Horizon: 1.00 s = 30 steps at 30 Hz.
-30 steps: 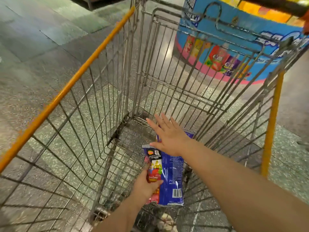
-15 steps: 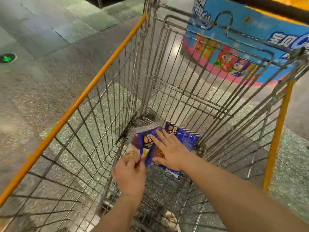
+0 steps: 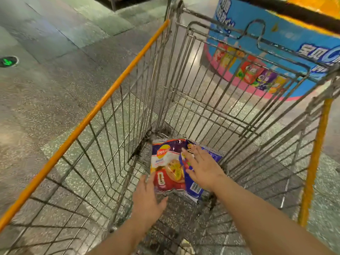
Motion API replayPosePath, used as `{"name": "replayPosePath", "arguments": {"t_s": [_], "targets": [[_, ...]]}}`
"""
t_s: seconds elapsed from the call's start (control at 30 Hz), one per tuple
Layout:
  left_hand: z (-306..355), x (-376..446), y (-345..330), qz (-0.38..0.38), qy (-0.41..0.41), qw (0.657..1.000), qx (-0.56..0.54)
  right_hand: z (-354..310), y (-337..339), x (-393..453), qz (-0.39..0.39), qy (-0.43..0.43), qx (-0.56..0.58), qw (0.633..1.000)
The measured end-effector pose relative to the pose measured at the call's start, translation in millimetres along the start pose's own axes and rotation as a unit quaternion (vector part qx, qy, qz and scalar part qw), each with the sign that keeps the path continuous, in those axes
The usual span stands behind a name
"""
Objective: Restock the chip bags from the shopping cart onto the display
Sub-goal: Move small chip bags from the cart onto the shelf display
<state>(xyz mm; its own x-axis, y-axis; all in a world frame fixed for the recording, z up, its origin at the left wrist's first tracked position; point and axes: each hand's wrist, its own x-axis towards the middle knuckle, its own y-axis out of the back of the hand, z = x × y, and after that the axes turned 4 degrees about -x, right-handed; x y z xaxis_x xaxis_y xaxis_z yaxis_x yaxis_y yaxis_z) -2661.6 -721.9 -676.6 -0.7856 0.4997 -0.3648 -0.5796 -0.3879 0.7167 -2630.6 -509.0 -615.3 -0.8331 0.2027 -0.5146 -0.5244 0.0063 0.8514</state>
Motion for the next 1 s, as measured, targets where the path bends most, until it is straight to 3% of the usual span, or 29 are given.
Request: {"name": "replayPosePath", "arguments": {"t_s": [0.17, 0.3, 0.4, 0.5, 0.63, 0.73, 1.0], "targets": [[-26, 34, 4, -0.057, 0.011, 0.994, 0.094, -34, -16, 7, -0.060, -0.038, 0.131, 0.989], [-41, 61, -2, -0.080, 0.038, 0.993, 0.078, -66, -34, 21, -0.032, -0.022, 0.146, 0.989], [-42, 70, -6, -0.092, 0.018, 0.986, 0.135, -69, -41, 34, -0.008, -0.006, 0.133, 0.991], [-48, 77, -21, -0.082, 0.015, 0.992, 0.090, -62, -51, 44, -0.036, -0.001, 0.107, 0.994], [-53, 82, -38, -0.086, 0.026, 0.993, 0.071, -50, -61, 47, -0.075, -0.010, 0.153, 0.985], [-49, 83, -49, -0.084, 0.046, 0.993, 0.061, -49, -68, 48, -0.062, -0.007, 0.166, 0.984], [-41, 74, -31, -0.056, -0.006, 0.996, -0.073, -54, -53, 40, -0.017, 0.002, 0.263, 0.965]]}}
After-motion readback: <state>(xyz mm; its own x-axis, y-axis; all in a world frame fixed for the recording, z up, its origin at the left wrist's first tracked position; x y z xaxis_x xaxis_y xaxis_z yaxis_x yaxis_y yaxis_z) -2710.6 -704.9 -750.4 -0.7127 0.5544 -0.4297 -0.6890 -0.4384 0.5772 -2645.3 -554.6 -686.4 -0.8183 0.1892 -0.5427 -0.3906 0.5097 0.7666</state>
